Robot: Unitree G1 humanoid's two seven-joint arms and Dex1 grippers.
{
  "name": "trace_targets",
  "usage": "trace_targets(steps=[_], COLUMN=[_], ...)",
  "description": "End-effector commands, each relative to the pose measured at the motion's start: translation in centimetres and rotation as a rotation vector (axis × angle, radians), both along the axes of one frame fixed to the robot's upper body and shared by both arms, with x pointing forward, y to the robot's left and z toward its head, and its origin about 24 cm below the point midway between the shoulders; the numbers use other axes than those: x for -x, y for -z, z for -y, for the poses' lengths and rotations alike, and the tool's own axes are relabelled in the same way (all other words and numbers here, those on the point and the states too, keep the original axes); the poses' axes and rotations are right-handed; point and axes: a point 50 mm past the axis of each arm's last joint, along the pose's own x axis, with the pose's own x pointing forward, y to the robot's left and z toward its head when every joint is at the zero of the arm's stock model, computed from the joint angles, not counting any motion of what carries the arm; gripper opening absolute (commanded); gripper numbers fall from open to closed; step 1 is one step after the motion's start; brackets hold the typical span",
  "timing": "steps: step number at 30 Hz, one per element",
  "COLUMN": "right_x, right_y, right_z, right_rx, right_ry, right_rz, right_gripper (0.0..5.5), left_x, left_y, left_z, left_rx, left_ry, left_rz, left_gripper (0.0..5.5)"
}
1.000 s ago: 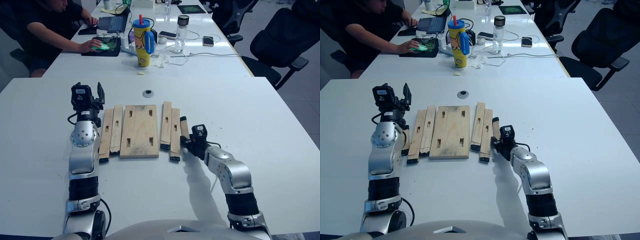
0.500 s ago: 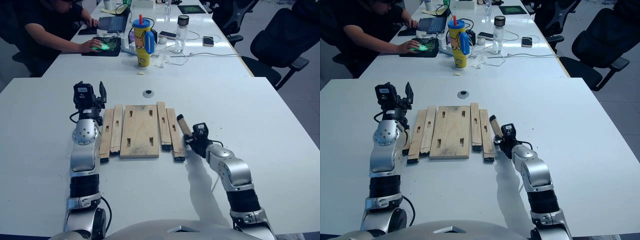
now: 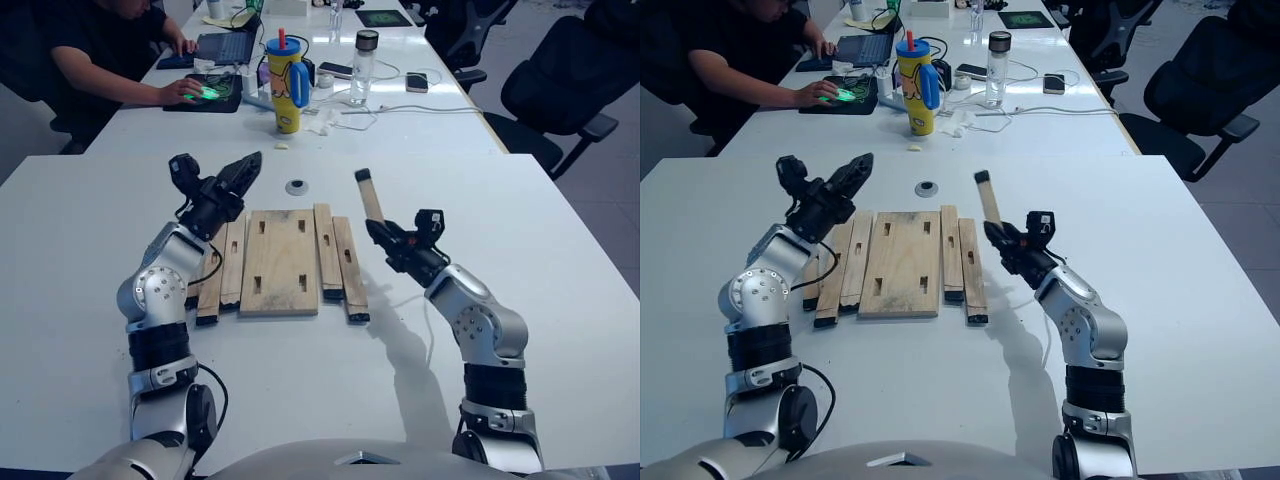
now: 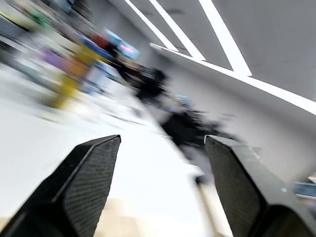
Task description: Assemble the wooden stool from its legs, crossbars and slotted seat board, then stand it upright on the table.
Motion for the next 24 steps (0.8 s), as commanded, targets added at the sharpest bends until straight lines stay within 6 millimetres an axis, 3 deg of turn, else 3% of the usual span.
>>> trace_targets(steps=[1,7,16,24], right_x=[0.9,1.9,3.1,2.8], right_y=[-1.9,-2.4,-2.2,-2.2], right_z=[-0.4,-1.1,-2.0,-2.2], right_rx=[-0.050,-0.021,-0.026,-0.034], right_ry=[-0.171,-0.293,-0.369,-0.347], right_rz=[0.115,0.198,0.218,0.233], right_gripper=[1.22,1.22,1.22,1.22], left_x=[0.0,0.4,0.8,0.9], left_y=[-1.4,-2.2,-2.4,-2.6], left_z=[0.6,1.7,2.3,2.1], left_rx=[0.031,0.037,0.044,0.039], left_ry=[0.187,0.314,0.367,0.369], left_rz=[-0.023,-0.037,-0.023,-0.021], left_gripper=[3.17,3.17,3.17,2.00])
